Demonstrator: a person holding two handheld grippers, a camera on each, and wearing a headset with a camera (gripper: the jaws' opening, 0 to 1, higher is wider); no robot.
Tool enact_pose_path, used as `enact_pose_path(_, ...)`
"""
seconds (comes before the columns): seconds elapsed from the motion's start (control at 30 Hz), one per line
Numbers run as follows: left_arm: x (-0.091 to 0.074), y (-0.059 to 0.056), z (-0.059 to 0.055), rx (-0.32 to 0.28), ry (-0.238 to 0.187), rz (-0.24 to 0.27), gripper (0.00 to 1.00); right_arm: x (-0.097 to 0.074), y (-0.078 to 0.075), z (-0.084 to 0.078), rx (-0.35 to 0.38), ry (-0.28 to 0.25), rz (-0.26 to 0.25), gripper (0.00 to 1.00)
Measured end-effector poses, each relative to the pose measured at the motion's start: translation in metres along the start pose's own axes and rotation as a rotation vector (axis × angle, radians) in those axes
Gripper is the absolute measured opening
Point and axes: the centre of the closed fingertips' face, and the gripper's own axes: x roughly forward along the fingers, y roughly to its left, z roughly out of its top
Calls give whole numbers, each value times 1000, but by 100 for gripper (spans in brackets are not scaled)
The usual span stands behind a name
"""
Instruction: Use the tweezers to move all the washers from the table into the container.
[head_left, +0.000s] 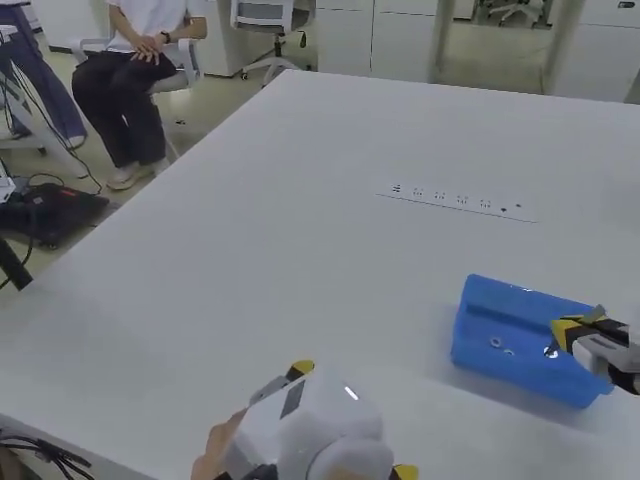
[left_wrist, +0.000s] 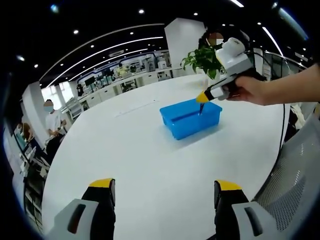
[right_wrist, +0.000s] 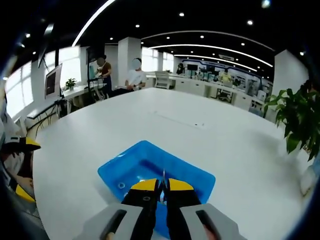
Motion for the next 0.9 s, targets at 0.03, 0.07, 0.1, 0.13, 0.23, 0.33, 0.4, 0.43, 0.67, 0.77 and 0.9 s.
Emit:
enact_pose_path(0.03,0,0,0,0,2,-1,83,1,0,-1,-2,3,-2,2)
enact_pose_path(0.07,0,0,0,4,2,-1,82,2,-1,-3,-3,7,-2,2)
enact_pose_path(0.1,0,0,0,4,2,-1,82,4,-1,-6,-1,15,-1,2)
enact_pose_path(0.13,0,-1,-1,4,4,-3,82,5,-2,-7,3,18,-2,2)
enact_pose_path(0.23,0,-1,-1,5,6,-5,82,7,-4,-12,12,29,-6,2)
enact_pose_path(0.33,1,-2,-2,7,9,-7,82,7,-5,-10,28,17,-6,3)
enact_pose_path(0.4,1,-2,-2,8,12,-9,82,7,-5,-10,37,17,0,3)
enact_pose_path(0.43,1,-3,-2,12,12,-9,82,7,-4,-10,45,20,2,3)
enact_pose_path(0.67,0,-3,0,16,4,-10,82,-9,-8,8,98,-47,-5,4)
enact_pose_path(0.77,0,-4,0,23,4,-12,81,-23,-6,23,72,-81,9,3)
enact_pose_path(0.9,-2,-8,5,13,-22,-32,80,-46,6,39,15,-112,74,3)
